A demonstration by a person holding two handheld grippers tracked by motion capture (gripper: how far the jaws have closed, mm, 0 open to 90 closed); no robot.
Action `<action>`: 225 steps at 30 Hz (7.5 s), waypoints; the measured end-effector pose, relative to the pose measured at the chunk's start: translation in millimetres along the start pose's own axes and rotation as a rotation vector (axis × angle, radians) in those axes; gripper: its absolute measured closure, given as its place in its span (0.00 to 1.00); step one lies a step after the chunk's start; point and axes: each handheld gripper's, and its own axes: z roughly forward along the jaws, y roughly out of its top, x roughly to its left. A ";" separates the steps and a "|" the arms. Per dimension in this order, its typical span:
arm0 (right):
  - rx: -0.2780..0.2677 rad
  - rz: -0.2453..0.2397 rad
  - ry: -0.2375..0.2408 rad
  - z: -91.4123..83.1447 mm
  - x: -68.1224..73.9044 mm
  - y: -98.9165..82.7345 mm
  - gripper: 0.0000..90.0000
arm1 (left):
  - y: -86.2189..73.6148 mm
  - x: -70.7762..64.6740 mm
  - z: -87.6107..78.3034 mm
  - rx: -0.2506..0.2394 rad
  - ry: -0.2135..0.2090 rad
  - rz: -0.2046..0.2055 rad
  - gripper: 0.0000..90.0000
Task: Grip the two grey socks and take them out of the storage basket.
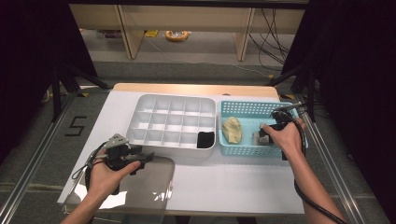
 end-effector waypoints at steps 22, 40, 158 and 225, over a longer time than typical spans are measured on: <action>0.087 0.084 -0.035 16.5 9.9 6.8 0.59 | -1.6 -1.1 1.5 -0.003 -0.002 0.000 0.42; 0.048 0.076 0.039 -19.5 11.0 -2.9 0.91 | -1.9 -0.7 1.6 0.001 -0.003 -0.003 0.42; -0.013 0.028 0.101 -53.5 10.5 -25.1 0.76 | -1.5 -3.9 1.0 0.000 -0.015 0.007 0.42; 0.178 -0.052 0.017 28.2 -9.5 13.5 0.82 | -2.6 -2.0 3.1 0.011 -0.024 0.008 0.41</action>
